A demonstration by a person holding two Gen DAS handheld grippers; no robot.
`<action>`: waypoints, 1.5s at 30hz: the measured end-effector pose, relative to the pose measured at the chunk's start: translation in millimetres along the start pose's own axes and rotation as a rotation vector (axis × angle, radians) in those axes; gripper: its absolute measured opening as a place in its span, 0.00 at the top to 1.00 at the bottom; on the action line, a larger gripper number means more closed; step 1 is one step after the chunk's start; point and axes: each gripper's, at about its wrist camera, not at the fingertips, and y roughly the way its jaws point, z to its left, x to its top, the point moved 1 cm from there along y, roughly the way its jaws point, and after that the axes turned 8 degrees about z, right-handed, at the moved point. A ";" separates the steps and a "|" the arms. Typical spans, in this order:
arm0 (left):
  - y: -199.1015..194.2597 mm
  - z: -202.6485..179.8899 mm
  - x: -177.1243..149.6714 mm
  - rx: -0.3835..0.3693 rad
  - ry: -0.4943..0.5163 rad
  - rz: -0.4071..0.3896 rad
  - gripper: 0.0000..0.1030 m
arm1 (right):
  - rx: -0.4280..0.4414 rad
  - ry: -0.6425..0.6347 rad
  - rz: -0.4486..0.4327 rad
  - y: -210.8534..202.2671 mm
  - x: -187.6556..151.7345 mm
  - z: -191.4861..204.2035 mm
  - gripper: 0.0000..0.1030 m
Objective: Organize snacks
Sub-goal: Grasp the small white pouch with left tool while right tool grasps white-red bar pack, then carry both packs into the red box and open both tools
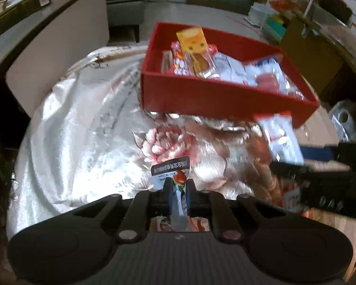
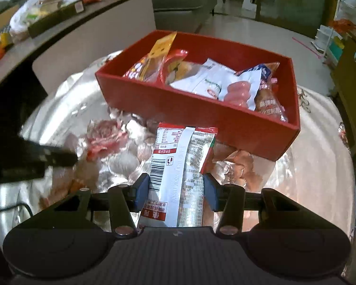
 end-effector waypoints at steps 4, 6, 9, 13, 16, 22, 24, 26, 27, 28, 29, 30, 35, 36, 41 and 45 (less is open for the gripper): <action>12.2 0.5 -3.2 0.099 0.044 0.054 0.87 | 0.009 0.011 -0.005 -1.5 1.7 -2.7 0.45; 24.5 2.6 -7.6 0.133 0.062 0.088 0.76 | 0.009 0.013 0.001 0.4 0.6 -2.8 0.45; 26.2 1.0 -11.6 0.173 0.078 0.086 0.60 | 0.011 0.007 0.009 2.2 -0.9 -1.9 0.45; 18.1 4.1 -15.2 0.205 0.061 0.058 0.45 | 0.018 -0.004 0.023 5.0 -2.7 0.3 0.45; 27.7 9.8 -25.9 0.155 0.001 0.092 0.34 | 0.015 -0.006 0.025 4.8 -3.6 0.9 0.45; 10.2 7.5 -28.2 0.087 -0.032 0.025 0.74 | 0.024 0.002 -0.003 -4.8 -2.6 -2.4 0.45; 1.4 4.5 -21.3 0.056 -0.033 -0.004 0.86 | 0.026 0.008 -0.017 -8.6 -0.9 -3.9 0.45; -5.5 4.1 -14.3 0.010 -0.039 -0.025 0.88 | 0.033 0.017 -0.030 -11.8 2.0 -6.3 0.45; -7.4 1.1 -11.1 -0.002 -0.041 -0.029 0.88 | 0.034 0.024 -0.038 -13.0 3.3 -7.6 0.45; -8.6 0.8 -10.2 -0.014 -0.046 -0.036 0.88 | 0.033 0.029 -0.046 -14.1 4.7 -8.7 0.45; -10.0 0.8 -9.0 -0.030 -0.047 -0.038 0.88 | 0.034 0.031 -0.053 -15.3 6.3 -9.4 0.45; -10.5 0.5 -7.6 -0.040 -0.045 -0.037 0.88 | 0.036 0.034 -0.058 -16.8 8.1 -10.3 0.45; -18.5 0.9 -1.0 -0.086 -0.073 -0.063 0.88 | 0.043 0.058 -0.090 -24.7 14.9 -17.5 0.45; -20.6 1.2 0.7 -0.091 -0.072 -0.075 0.88 | 0.044 0.064 -0.098 -27.1 16.7 -19.4 0.45; -41.9 -3.0 17.7 -0.144 -0.077 -0.157 0.88 | 0.042 0.084 -0.136 -36.8 26.6 -28.4 0.45; -52.3 -9.5 39.5 -0.142 -0.058 -0.224 0.88 | 0.036 0.104 -0.167 -41.1 39.8 -36.2 0.45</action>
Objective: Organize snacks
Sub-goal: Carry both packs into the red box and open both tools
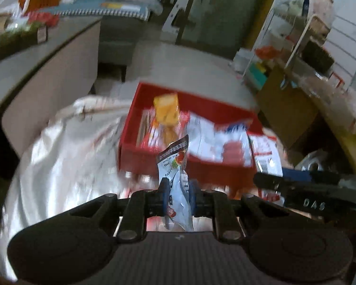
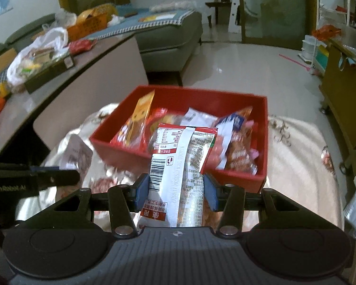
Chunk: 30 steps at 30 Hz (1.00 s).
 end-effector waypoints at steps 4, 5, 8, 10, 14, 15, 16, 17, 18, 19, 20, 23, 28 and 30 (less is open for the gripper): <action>9.6 -6.9 22.1 0.009 0.011 -0.027 0.88 | -0.004 0.008 -0.023 4.6 16.3 -4.1 0.45; 14.0 -8.2 28.0 0.012 0.014 -0.030 0.88 | -0.007 0.009 -0.027 7.4 21.3 -5.2 0.45; 28.1 -14.2 42.3 0.027 0.031 -0.041 0.88 | -0.009 0.027 -0.036 17.5 34.7 -10.7 0.45; 39.3 -17.1 52.4 0.032 0.038 -0.044 0.88 | -0.016 0.032 -0.038 25.7 41.1 -13.6 0.45; 65.6 -21.0 71.2 0.047 0.036 -0.044 0.88 | -0.031 0.034 -0.028 46.2 53.9 -18.7 0.45; 70.4 -21.3 74.5 0.052 0.035 -0.045 0.88 | -0.036 0.032 -0.029 50.5 56.8 -19.4 0.45; 76.0 -20.8 78.0 0.058 0.033 -0.045 0.88 | -0.038 0.035 -0.030 55.2 60.1 -20.4 0.45; 80.4 -20.0 79.7 0.066 0.034 -0.043 0.88 | -0.035 0.043 -0.029 60.4 63.1 -22.1 0.45; 85.6 -19.6 81.3 0.079 0.039 -0.040 0.88 | -0.035 0.050 -0.029 64.7 65.0 -23.6 0.44; 89.0 -19.6 82.3 0.091 0.042 -0.039 0.88 | -0.039 0.050 -0.024 70.4 66.6 -24.8 0.44; 93.1 -18.7 83.1 0.102 0.044 -0.037 0.88 | -0.044 0.045 -0.019 76.1 67.2 -24.9 0.44; 100.6 -18.7 85.0 0.136 0.059 -0.040 0.87 | -0.063 0.045 -0.001 90.7 66.5 -24.6 0.41; 103.5 -18.1 86.0 0.151 0.063 -0.039 0.87 | -0.071 0.041 -0.001 95.0 68.8 -23.6 0.39; 103.4 -18.7 85.3 0.157 0.073 -0.032 0.85 | -0.071 0.043 -0.007 90.7 69.2 -22.1 0.38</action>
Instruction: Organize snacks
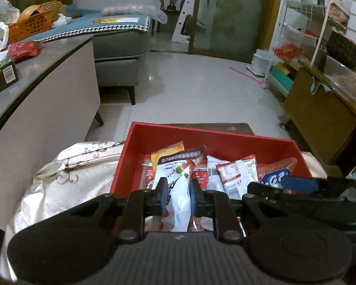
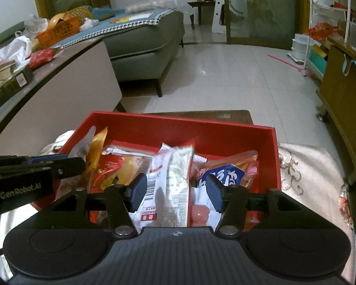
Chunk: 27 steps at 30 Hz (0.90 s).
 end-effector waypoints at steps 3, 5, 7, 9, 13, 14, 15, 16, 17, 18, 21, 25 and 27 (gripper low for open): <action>-2.7 0.1 -1.6 0.000 0.006 0.011 0.82 | -0.004 0.000 -0.012 -8.7 -0.9 1.5 0.37; -6.3 -0.6 -2.4 0.008 0.010 0.006 0.79 | -0.009 0.002 -0.020 -13.1 -0.2 1.1 0.37; -10.0 -0.9 -3.1 0.015 0.013 0.001 0.72 | -0.010 0.005 -0.021 -16.6 -0.3 0.8 0.36; -13.4 -0.9 -4.2 0.023 0.012 -0.003 0.68 | -0.009 0.004 -0.027 -20.2 -0.5 1.3 0.36; -19.6 -4.3 -6.0 0.040 0.023 -0.016 0.62 | -0.009 -0.003 -0.036 -29.5 -2.0 2.7 0.36; -21.6 -6.0 -6.9 0.044 0.030 -0.021 0.60 | -0.012 -0.003 -0.042 -33.0 -2.4 2.7 0.36; -23.5 -7.0 -7.7 0.048 0.035 -0.026 0.58 | -0.015 -0.002 -0.047 -36.0 -2.8 2.6 0.36; -25.4 -8.0 -8.6 0.049 0.040 -0.029 0.57 | -0.016 0.001 -0.054 -40.1 -3.4 2.2 0.35; -27.5 -8.5 -9.4 0.049 0.042 -0.031 0.56 | -0.016 0.006 -0.061 -43.7 -3.9 1.5 0.34; -29.8 -9.2 -10.0 0.048 0.043 -0.033 0.55 | -0.018 0.012 -0.067 -47.1 -4.9 0.8 0.34; -40.0 -8.3 -13.3 0.051 0.043 -0.048 0.51 | -0.021 0.022 -0.082 -59.5 -9.0 -0.6 0.34; -57.8 -7.0 -21.0 0.094 0.038 -0.092 0.32 | -0.027 0.014 -0.091 -74.3 -18.5 2.5 0.34; -68.0 -6.7 -26.2 0.115 0.037 -0.109 0.24 | -0.031 0.006 -0.100 -83.6 -23.9 6.3 0.34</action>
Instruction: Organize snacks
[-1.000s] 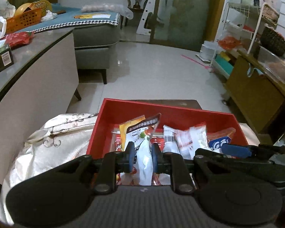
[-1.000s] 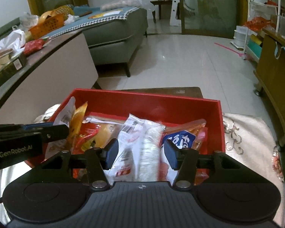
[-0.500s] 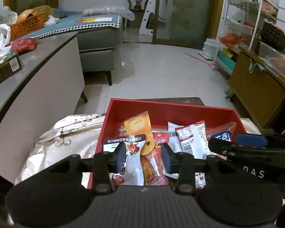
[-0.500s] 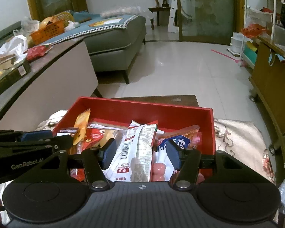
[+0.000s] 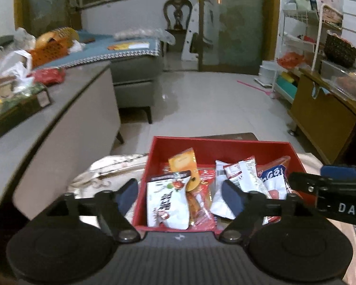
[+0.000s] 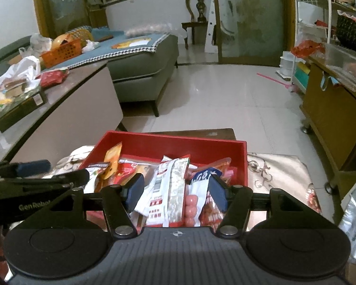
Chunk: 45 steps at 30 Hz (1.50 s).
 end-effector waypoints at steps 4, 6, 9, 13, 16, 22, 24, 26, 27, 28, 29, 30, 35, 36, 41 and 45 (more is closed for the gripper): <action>-24.1 1.0 -13.4 0.035 0.020 -0.043 0.11 | -0.002 -0.026 -0.021 -21.5 -9.7 8.8 0.25; -35.6 0.1 -20.9 0.059 0.038 -0.059 0.05 | 0.006 -0.038 -0.028 -32.4 -15.6 14.0 0.25; -53.8 -3.6 -33.2 0.089 0.080 -0.078 0.04 | 0.012 -0.052 -0.039 -48.2 -27.0 21.4 0.25; -76.0 -7.5 -50.4 0.120 0.120 -0.110 0.04 | -0.002 -0.071 -0.047 -67.0 -42.7 27.3 0.25; -88.0 -5.4 -61.2 0.086 0.105 -0.088 0.04 | -0.006 -0.065 -0.049 -79.1 -53.4 26.9 0.24; -103.3 3.9 -80.1 0.001 0.043 -0.048 0.04 | -0.003 -0.054 -0.046 -98.8 -75.4 27.7 0.18; -107.2 4.0 -88.2 0.003 0.040 -0.040 0.04 | -0.013 -0.058 -0.038 -103.7 -81.9 29.7 0.18; -110.4 3.4 -95.0 0.006 0.041 -0.030 0.04 | -0.026 -0.057 -0.031 -107.0 -89.1 30.4 0.18; -111.2 3.2 -97.8 0.005 0.037 -0.022 0.04 | -0.027 -0.055 -0.022 -107.4 -92.4 30.3 0.18; -111.9 3.8 -100.8 0.002 0.030 -0.012 0.04 | -0.031 -0.054 -0.011 -108.2 -97.1 31.2 0.18; -112.6 4.4 -103.9 -0.002 0.021 -0.001 0.04 | -0.036 -0.054 -0.003 -108.2 -100.2 31.2 0.18; -113.3 4.4 -107.2 -0.002 0.016 0.002 0.04 | -0.039 -0.055 0.006 -108.3 -103.7 31.3 0.18; -117.1 4.3 -119.1 0.014 0.015 0.011 0.04 | -0.044 -0.067 0.031 -110.2 -118.6 33.8 0.17; -117.3 4.0 -121.8 0.019 0.017 0.015 0.04 | -0.044 -0.068 0.034 -111.0 -120.6 34.6 0.17; -117.2 2.0 -132.3 0.021 0.029 0.040 0.04 | -0.037 -0.082 0.041 -114.3 -127.0 38.8 0.16; -120.2 -0.2 -136.3 0.028 0.039 0.035 0.03 | -0.033 -0.089 0.040 -116.9 -129.4 40.8 0.16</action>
